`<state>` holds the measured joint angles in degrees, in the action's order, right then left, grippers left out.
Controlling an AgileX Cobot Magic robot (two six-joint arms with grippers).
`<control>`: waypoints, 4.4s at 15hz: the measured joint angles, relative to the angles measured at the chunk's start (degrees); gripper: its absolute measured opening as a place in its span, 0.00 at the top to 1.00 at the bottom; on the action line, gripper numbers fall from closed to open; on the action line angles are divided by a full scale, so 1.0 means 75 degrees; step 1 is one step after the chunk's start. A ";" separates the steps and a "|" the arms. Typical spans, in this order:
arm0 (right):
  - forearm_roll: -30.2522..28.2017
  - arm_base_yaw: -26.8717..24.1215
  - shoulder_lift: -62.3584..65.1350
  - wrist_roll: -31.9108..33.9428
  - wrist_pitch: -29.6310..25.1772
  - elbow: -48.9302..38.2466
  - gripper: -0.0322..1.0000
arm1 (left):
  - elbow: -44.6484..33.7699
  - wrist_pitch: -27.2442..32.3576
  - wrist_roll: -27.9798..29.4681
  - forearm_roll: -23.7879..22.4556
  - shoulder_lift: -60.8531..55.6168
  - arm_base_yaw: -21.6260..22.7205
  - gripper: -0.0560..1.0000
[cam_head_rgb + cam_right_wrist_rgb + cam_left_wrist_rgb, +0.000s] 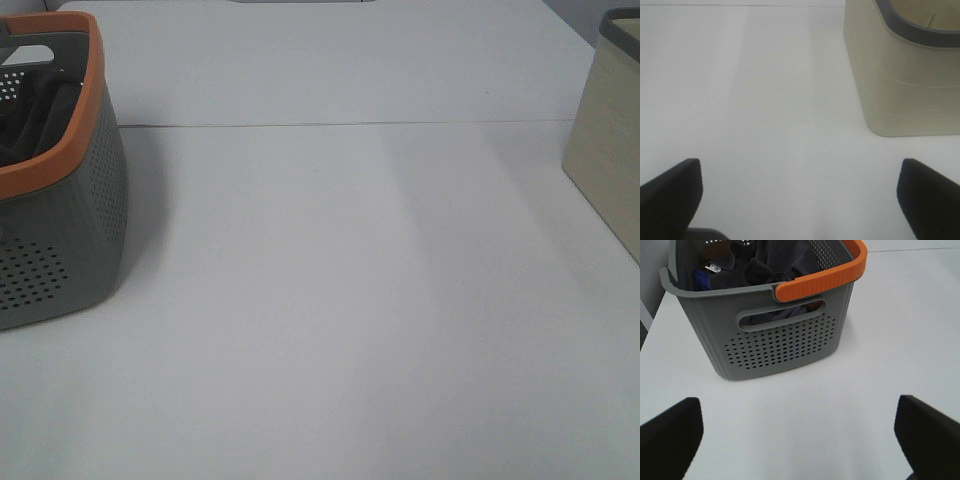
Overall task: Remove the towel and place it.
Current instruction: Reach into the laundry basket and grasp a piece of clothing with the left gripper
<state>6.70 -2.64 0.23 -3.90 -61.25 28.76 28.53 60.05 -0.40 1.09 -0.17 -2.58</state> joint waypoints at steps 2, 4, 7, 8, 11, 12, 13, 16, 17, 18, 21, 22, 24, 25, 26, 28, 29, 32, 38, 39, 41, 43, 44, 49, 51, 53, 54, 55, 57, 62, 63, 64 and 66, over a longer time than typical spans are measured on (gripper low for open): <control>0.0000 0.0000 0.0000 0.0000 0.0000 0.0000 0.04 | 0.0000 0.0000 0.0000 0.0000 0.0000 0.0000 0.02; 0.0000 0.0000 0.0000 0.0000 0.0000 0.0000 0.04 | 0.0000 0.0000 0.0000 0.0000 0.0000 0.0000 0.02; 0.0000 0.0000 0.0000 0.0000 0.0000 0.0000 0.04 | 0.0000 0.0000 0.0000 -0.0023 0.0000 0.0000 0.02; 0.0000 0.0000 0.0000 0.0000 0.0000 0.0000 0.04 | 0.0000 0.0000 0.0000 -0.0038 0.0000 0.0000 0.02; 0.0000 0.0000 0.0000 0.0000 0.0000 0.0000 0.04 | 0.0000 0.0000 0.0000 -0.0076 0.0000 0.0000 0.02; 0.0000 0.0000 0.0000 0.0000 0.0000 0.0000 0.04 | 0.0000 0.0000 0.0000 -0.0076 0.0000 0.0000 0.02; 0.0000 0.0000 0.0000 0.0000 0.0000 0.0000 0.04 | 0.0000 0.0000 0.0000 -0.0076 0.0000 0.0000 0.02; 0.0000 0.0000 0.0000 0.0000 0.0000 0.0000 0.04 | 0.0000 0.0000 0.0000 -0.0076 -0.0008 0.0000 0.02; 0.0000 0.0000 0.0000 0.0000 0.0000 0.0000 0.04 | 0.0000 0.0000 0.0000 -0.0076 -0.0008 0.0000 0.02; 0.0000 0.0000 0.0000 0.0000 0.0000 0.0000 0.04 | 0.0000 0.0000 0.0000 -0.0076 -0.0008 0.0000 0.02; 0.0000 0.0000 0.0000 0.0000 0.0000 0.0000 0.04 | 0.0000 0.0000 0.0000 -0.0076 -0.0008 0.0000 0.02; 0.0000 0.0000 0.0000 0.0000 0.0000 0.0000 0.04 | 0.0000 0.0000 0.0008 -0.0076 -0.0008 0.0000 0.02; 0.0000 0.0000 0.0000 0.0000 0.0000 0.0000 0.04 | 0.0000 0.0000 0.0008 -0.0076 -0.0008 0.0000 0.02; 0.0000 0.0000 0.0000 0.0000 0.0000 0.0000 0.04 | 0.0000 0.0000 0.0053 -0.0076 -0.0008 0.0000 0.02; 0.0000 0.0000 0.0000 0.0000 0.0000 0.0000 0.04 | 0.0000 0.0000 0.0053 -0.0076 -0.0008 0.0000 0.02; 0.0000 0.0000 0.0000 0.0000 0.0000 0.0000 0.04 | 0.0000 0.0000 0.0053 -0.0076 -0.0008 0.0000 0.02; 0.0000 0.0000 0.0000 0.0000 0.0000 0.0000 0.04 | 0.0000 0.0000 0.0053 -0.0076 -0.0008 0.0000 0.02; 0.0000 0.0000 0.0000 0.0000 0.0000 0.0000 0.04 | 0.0000 0.0000 0.0053 -0.0076 -0.0008 0.0000 0.02; 0.0000 0.0000 0.0000 0.0000 0.0000 0.0000 0.04 | 0.0000 0.0000 0.0053 -0.0076 -0.0008 0.0000 0.02; 0.0000 0.0000 0.0000 0.0000 0.0000 0.0000 0.04 | 0.0000 0.0000 0.0053 -0.0076 -0.0008 0.0000 0.02; 0.0000 0.0000 0.0000 0.0000 0.0000 0.0000 0.04 | 0.0000 0.0000 0.0053 -0.0076 -0.0008 0.0000 0.02; 0.0000 0.0000 0.0000 0.0000 0.0000 0.0000 0.04 | 0.0000 0.0000 0.0053 -0.0076 -0.0008 0.0000 0.02; 0.0000 0.0000 0.0000 0.0000 0.0000 0.0000 0.04 | 0.0000 0.0000 0.0053 -0.0076 -0.0008 0.0000 0.02; 0.0000 0.0000 0.0000 0.0000 0.0000 0.0000 0.04 | 0.0000 0.0000 0.0053 -0.0076 -0.0008 0.0000 0.02; 0.0000 0.0000 0.0000 0.0000 0.0000 0.0000 0.04 | 0.0000 0.0000 0.0053 -0.0076 -0.0008 0.0000 0.02; 0.0000 0.0000 0.0000 0.0000 0.0000 0.0000 0.04 | 0.0000 0.0000 0.0053 -0.0076 -0.0015 0.0000 0.02; 0.0000 0.0000 0.0000 0.0000 0.0000 0.0000 0.04 | 0.0061 0.0084 0.0053 -0.0076 0.0084 0.0000 0.02; 0.0000 0.0000 0.0000 0.0000 0.0000 0.0000 0.04 | 0.0275 0.0267 0.0000 -0.0076 0.0382 0.0000 0.02; 0.0000 0.0000 0.0000 0.0000 0.0000 0.0000 0.04 | 0.0963 0.0649 -0.0229 -0.0069 0.1230 0.0000 0.02; 0.0000 0.0000 0.0000 0.0000 0.0000 0.0000 0.04 | 0.3338 0.0840 -0.1627 -0.0053 0.3957 0.0000 0.02; 0.0000 0.0000 0.0000 0.0000 0.0000 0.0000 0.04 | 0.3827 0.0856 -0.2162 -0.0069 0.4561 0.0000 0.02; 0.0000 0.0000 0.0000 0.0000 0.0000 0.0000 0.04 | 0.4293 0.1031 -0.2666 -0.0069 0.5294 0.0000 0.02; 0.0000 0.0000 0.0000 0.0000 0.0000 0.0000 0.04 | 0.5470 0.1283 -0.3652 -0.0069 0.6784 0.0000 0.02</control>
<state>6.70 -2.64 0.23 -3.90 -61.25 28.76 69.56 69.67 -27.79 0.57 50.71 -2.58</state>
